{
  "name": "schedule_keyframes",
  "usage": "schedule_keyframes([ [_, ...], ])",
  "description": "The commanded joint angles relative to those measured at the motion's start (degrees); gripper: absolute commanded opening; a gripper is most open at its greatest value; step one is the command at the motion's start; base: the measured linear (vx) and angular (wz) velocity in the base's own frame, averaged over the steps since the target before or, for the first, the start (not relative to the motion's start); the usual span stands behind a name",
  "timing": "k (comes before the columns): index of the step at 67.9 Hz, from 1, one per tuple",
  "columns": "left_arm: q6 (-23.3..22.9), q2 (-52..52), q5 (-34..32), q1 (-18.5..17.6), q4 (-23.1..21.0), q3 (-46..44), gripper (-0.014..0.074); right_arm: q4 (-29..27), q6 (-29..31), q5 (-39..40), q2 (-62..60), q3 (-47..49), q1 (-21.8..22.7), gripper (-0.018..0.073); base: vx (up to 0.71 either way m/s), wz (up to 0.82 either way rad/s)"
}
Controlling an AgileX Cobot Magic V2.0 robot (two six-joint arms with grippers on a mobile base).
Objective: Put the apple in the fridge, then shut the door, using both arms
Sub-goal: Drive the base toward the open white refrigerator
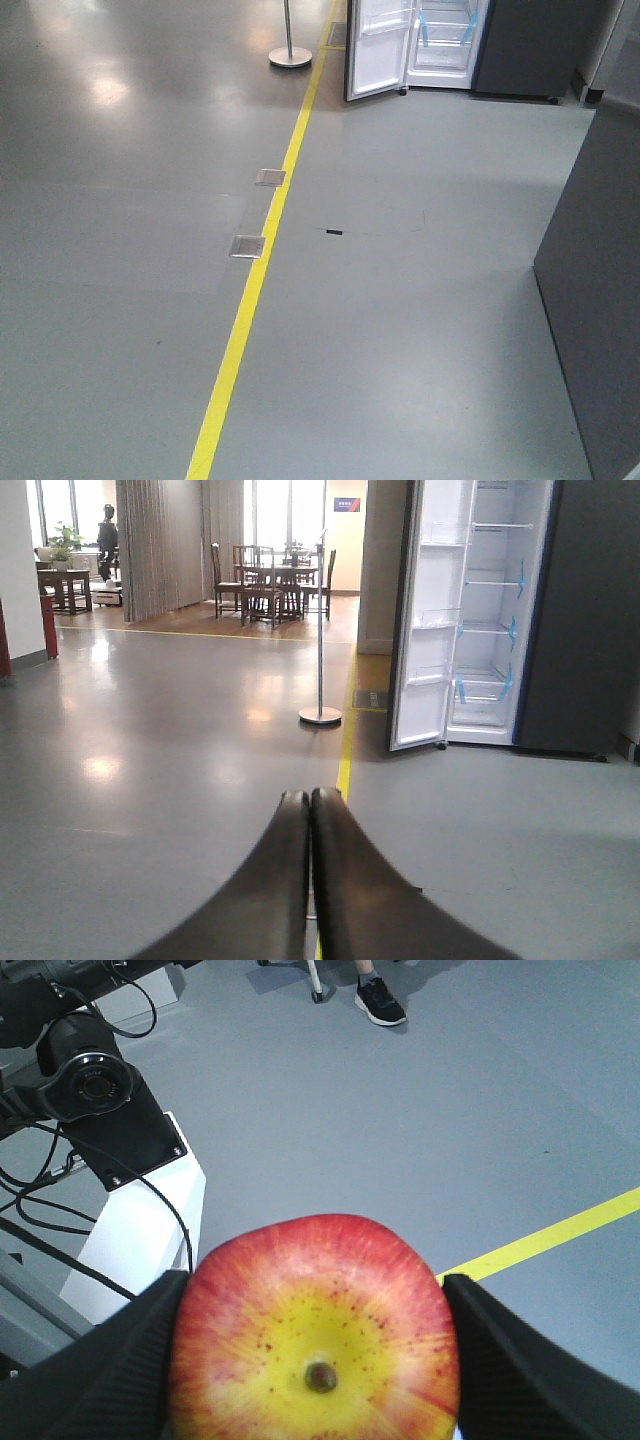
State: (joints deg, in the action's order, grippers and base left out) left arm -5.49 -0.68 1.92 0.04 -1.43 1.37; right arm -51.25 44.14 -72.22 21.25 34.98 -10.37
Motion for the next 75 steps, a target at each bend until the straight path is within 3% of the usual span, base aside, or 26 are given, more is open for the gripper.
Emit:
schedule_keyframes([
  [1,-0.06,-0.85,-4.38,-0.16,-0.24,0.72,-0.0006,-3.74,0.32,0.26,0.52,1.34,0.11,0.0196,0.22,0.0],
  [75,-0.06,-0.85,-4.38,-0.16,-0.24,0.72,-0.0006,-3.74,0.31,0.25,0.52,1.34,0.11,0.0196,0.24,-0.06],
])
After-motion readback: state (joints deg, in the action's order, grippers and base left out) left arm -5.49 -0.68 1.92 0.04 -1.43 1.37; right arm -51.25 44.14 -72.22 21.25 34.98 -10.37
